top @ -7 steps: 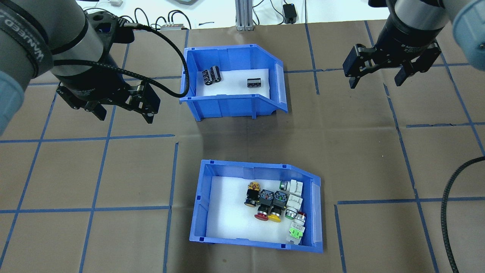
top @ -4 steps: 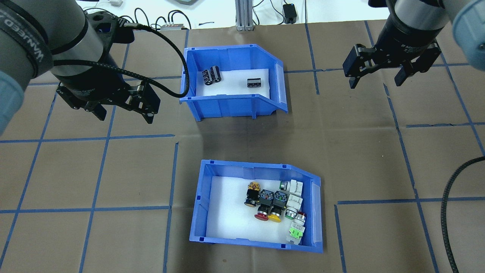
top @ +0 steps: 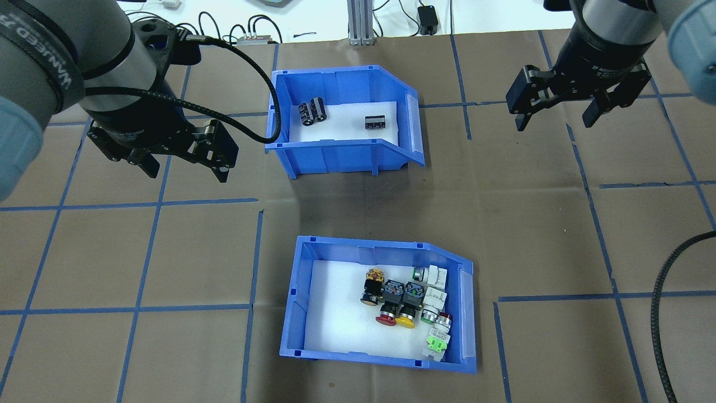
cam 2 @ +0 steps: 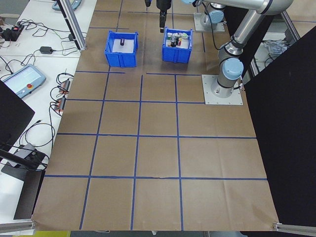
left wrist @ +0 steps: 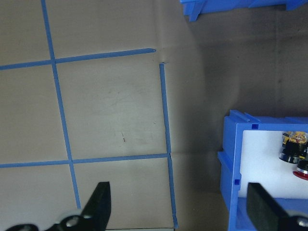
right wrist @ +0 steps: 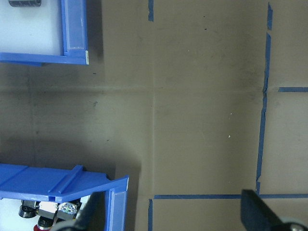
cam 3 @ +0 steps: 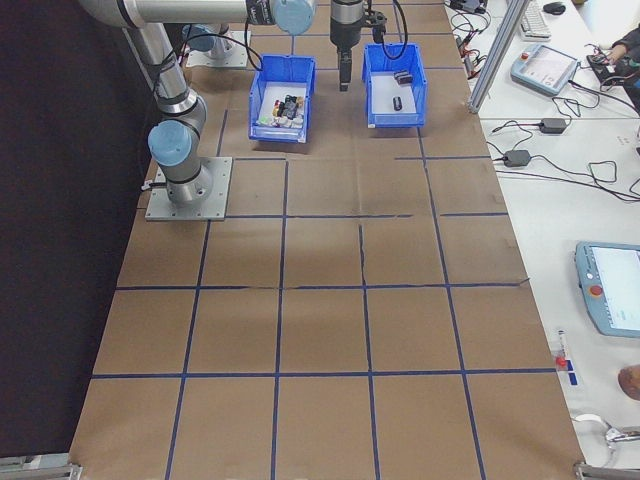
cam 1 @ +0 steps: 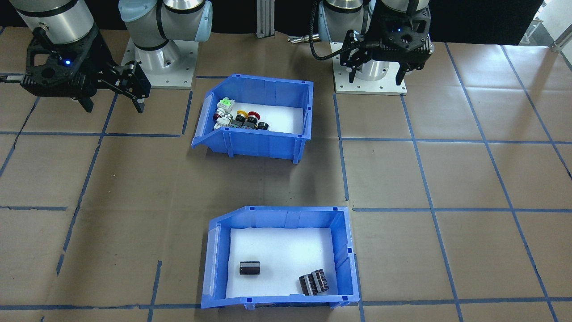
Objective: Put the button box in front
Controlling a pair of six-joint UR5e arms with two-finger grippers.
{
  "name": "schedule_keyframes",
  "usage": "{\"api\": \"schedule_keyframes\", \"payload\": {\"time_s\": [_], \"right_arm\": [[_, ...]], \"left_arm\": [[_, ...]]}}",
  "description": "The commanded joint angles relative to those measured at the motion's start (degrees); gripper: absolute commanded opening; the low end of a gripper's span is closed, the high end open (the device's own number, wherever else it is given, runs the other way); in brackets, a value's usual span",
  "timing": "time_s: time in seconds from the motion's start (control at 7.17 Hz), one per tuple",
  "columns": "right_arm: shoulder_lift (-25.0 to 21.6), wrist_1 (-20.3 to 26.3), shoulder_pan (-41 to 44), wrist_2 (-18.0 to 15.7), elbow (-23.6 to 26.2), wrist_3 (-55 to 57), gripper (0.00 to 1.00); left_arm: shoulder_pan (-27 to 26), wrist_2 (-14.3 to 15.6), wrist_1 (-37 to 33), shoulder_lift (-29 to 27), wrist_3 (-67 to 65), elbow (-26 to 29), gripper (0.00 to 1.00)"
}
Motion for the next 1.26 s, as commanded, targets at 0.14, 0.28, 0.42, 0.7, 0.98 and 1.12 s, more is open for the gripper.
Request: {"api": "schedule_keyframes", "payload": {"time_s": [0.14,0.28,0.42,0.7,0.98,1.12], "right_arm": [[0.0,0.0,0.0,0.0,0.1,0.0,1.0],[0.0,0.0,0.0,0.0,0.1,0.0,1.0],[0.0,0.0,0.0,0.0,0.1,0.1,1.0],[0.0,0.0,0.0,0.0,0.1,0.1,1.0],[0.1,0.0,0.0,0.0,0.1,0.1,1.0],[0.1,-0.1,0.0,0.0,0.1,0.1,1.0]], "left_arm": [[0.0,-0.1,1.1,0.3,-4.9,0.0,1.0],[0.0,-0.1,1.2,0.1,-6.0,-0.1,1.0],[0.0,-0.1,1.3,0.1,-6.7,-0.1,1.0],[0.0,-0.3,1.3,-0.5,-12.9,-0.1,1.0],[-0.3,-1.2,1.4,1.5,-24.3,-3.3,1.0],[-0.4,-2.9,1.3,3.2,-30.9,-5.1,1.0]]}}
